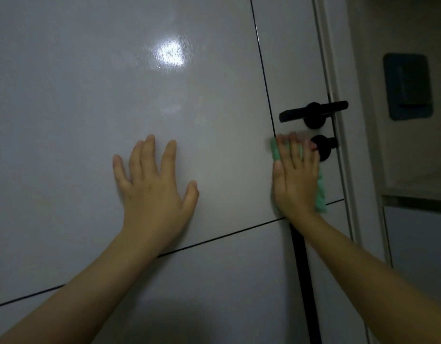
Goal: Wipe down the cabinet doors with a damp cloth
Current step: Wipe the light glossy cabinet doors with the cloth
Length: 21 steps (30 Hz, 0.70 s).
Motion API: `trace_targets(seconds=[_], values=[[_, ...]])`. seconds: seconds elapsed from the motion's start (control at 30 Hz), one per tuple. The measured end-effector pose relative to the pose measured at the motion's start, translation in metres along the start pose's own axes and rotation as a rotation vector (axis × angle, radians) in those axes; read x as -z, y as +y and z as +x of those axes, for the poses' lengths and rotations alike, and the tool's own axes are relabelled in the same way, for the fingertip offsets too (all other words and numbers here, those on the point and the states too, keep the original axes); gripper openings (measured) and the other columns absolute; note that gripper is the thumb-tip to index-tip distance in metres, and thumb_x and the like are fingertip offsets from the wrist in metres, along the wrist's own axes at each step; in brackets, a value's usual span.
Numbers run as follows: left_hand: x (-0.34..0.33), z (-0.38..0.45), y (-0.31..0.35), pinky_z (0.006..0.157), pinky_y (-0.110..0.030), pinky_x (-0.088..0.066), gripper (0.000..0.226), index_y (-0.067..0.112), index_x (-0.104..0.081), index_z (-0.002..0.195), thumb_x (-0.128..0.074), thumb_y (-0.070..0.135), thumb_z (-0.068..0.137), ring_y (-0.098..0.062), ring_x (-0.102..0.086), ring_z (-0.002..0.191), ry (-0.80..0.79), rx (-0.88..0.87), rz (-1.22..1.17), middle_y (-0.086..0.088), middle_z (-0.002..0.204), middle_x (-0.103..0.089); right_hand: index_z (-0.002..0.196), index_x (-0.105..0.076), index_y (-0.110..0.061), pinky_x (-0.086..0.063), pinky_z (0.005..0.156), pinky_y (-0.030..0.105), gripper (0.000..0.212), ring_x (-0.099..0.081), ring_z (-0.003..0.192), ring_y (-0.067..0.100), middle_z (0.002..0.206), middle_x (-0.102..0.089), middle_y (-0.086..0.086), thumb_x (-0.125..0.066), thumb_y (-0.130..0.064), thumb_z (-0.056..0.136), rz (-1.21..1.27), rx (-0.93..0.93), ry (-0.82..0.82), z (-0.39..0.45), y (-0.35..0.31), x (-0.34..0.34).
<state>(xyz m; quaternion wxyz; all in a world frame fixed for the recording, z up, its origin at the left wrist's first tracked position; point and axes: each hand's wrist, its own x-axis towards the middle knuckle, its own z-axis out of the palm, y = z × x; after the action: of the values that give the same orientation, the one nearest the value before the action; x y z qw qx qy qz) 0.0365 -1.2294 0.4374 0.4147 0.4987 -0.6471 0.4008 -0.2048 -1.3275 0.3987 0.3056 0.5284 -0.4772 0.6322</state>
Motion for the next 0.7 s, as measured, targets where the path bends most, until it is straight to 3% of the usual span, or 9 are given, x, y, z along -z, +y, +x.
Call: trace_targets(seconds=[0.07,0.23,0.3,0.4,0.43,0.5,0.6,0.67,0.7], values=[[-0.006,-0.004,-0.002,0.112,-0.048,0.0,0.076,0.006,-0.038,0.143,-0.034,0.052,0.082,-0.04,-0.021,0.14,0.006,-0.006,0.039,-0.027,0.15,-0.028,0.151,-0.018,-0.018,-0.009,0.117,0.053,0.053,-0.017,0.145,0.035,0.157,-0.02,0.011,-0.018,-0.032,0.1,-0.044,0.072,-0.02,-0.039,-0.025,-0.008],[-0.008,0.005,0.006,0.112,-0.05,-0.004,0.08,0.007,-0.042,0.139,-0.034,0.06,0.08,-0.04,-0.021,0.14,0.006,0.046,0.008,-0.026,0.151,-0.027,0.151,-0.014,-0.032,-0.005,0.118,0.05,0.05,-0.013,0.146,0.031,0.156,-0.021,0.002,-0.021,-0.038,0.102,-0.036,0.72,-0.215,-0.055,-0.003,0.003],[-0.007,0.003,0.003,0.11,-0.05,-0.007,0.079,0.008,-0.043,0.139,-0.035,0.06,0.08,-0.04,-0.024,0.139,-0.003,0.019,0.027,-0.026,0.15,-0.029,0.152,-0.006,-0.034,-0.002,0.118,0.049,0.051,-0.013,0.146,0.029,0.157,-0.019,0.004,-0.018,-0.038,0.102,-0.047,0.544,-0.168,-0.018,0.003,0.002],[-0.006,0.003,-0.003,0.106,-0.045,-0.01,0.073,0.009,-0.047,0.137,-0.036,0.056,0.082,-0.04,-0.03,0.135,0.013,0.007,0.053,-0.026,0.147,-0.035,0.152,-0.007,-0.029,0.0,0.118,0.048,0.053,-0.007,0.147,0.026,0.16,-0.01,0.003,-0.013,-0.039,0.1,0.029,-0.038,-0.026,0.013,-0.055,-0.007],[-0.004,0.004,-0.004,0.104,-0.044,-0.012,0.07,0.009,-0.049,0.136,-0.036,0.053,0.083,-0.041,-0.034,0.133,0.015,-0.001,0.046,-0.025,0.145,-0.038,0.153,-0.008,-0.027,0.001,0.119,0.047,0.054,-0.003,0.148,0.026,0.161,-0.006,0.002,-0.013,-0.038,0.1,0.027,-0.051,-0.022,0.006,-0.079,-0.008],[0.002,0.006,-0.007,0.101,-0.041,-0.017,0.064,0.011,-0.053,0.133,-0.036,0.049,0.084,-0.04,-0.041,0.128,0.018,-0.026,0.023,-0.023,0.142,-0.044,0.153,-0.01,-0.028,0.0,0.119,0.048,0.054,0.001,0.148,0.027,0.161,-0.005,0.0,-0.02,-0.037,0.101,0.02,0.215,-0.098,-0.023,-0.105,-0.012],[0.014,0.002,-0.022,0.103,-0.041,-0.021,0.058,0.01,-0.057,0.13,-0.039,0.04,0.084,-0.036,-0.046,0.124,0.043,-0.057,-0.027,-0.021,0.136,-0.049,0.15,-0.02,-0.029,-0.006,0.119,0.049,0.051,-0.01,0.147,0.03,0.158,-0.019,0.0,-0.029,-0.036,0.1,0.019,0.657,-0.208,-0.047,-0.085,-0.002],[0.022,-0.007,-0.036,0.109,-0.044,-0.017,0.059,0.011,-0.055,0.133,-0.041,0.037,0.082,-0.032,-0.042,0.126,0.065,-0.078,-0.021,-0.021,0.138,-0.047,0.149,-0.023,-0.028,-0.005,0.119,0.047,0.049,-0.013,0.147,0.028,0.157,-0.022,0.0,-0.024,-0.038,0.102,-0.014,0.721,-0.23,-0.036,-0.076,0.0],[0.026,-0.013,-0.043,0.112,-0.045,-0.013,0.06,0.011,-0.053,0.135,-0.041,0.036,0.082,-0.031,-0.04,0.128,0.077,-0.076,-0.008,-0.02,0.14,-0.044,0.15,-0.022,-0.027,-0.004,0.119,0.045,0.049,-0.013,0.147,0.028,0.157,-0.022,0.0,-0.02,-0.039,0.102,-0.015,0.621,-0.214,-0.025,-0.084,-0.003]])
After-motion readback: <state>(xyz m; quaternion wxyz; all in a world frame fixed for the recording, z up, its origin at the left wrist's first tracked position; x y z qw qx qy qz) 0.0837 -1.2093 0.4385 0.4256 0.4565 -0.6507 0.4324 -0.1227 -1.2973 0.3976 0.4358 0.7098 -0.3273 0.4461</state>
